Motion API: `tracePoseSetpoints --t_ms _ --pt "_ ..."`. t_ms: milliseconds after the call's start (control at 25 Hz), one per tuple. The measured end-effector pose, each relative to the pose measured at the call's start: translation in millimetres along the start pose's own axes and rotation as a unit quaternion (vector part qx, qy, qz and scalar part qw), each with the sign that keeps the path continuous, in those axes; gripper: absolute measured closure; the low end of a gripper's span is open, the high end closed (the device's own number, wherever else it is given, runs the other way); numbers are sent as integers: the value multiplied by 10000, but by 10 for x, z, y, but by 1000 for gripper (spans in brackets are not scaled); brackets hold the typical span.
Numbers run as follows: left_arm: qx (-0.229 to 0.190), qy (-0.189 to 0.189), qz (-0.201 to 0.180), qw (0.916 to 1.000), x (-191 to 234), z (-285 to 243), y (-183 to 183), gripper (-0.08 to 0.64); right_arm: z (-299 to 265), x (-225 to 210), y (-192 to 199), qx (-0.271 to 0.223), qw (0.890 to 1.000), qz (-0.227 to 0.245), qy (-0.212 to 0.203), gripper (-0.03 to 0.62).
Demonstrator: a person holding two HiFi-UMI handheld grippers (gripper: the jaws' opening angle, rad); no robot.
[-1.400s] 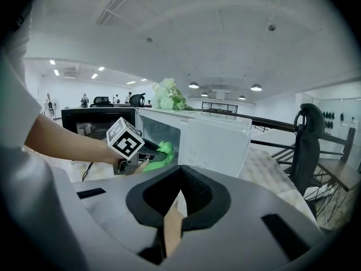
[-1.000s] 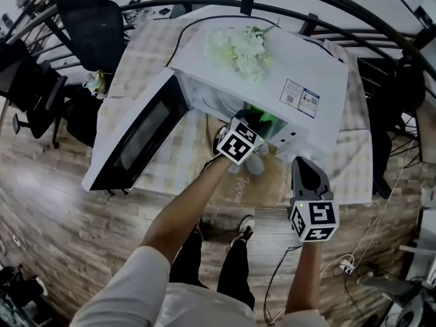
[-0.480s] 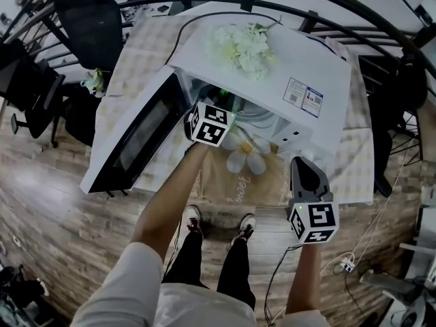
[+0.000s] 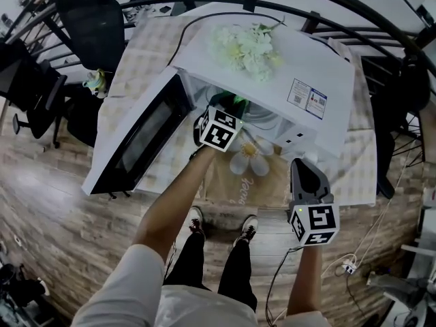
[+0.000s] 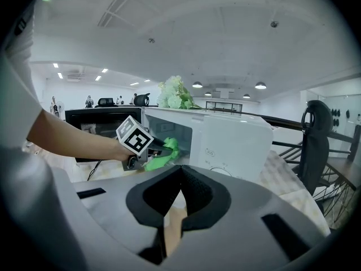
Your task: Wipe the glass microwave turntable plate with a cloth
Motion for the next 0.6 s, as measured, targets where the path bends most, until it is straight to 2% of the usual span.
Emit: tracePoseSetpoints --t_ms 280,400,480,600 --pt "53 747 -144 9971 -664 -89 -143 453 20 16 -18 -18 10000 10 -21 577" --pt "-200 1127 6 9934 -923 -96 -224 453 32 -7 -8 2 10000 16 0 577" --pt "-479 1128 142 9924 -939 -58 -272 453 44 -29 -18 2 10000 19 14 577" --pt "-742 649 79 9951 -679 -1 -317 453 51 -61 -21 11 10000 30 46 577"
Point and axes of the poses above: the fingertips, and each gripper's own axes: z backward along the fingers, x to its left, y out of its underside, the point moved 4 cm from there along z, backward along the fingers, and after that the axes turned 6 degrees about x, right-handed, at the moved point
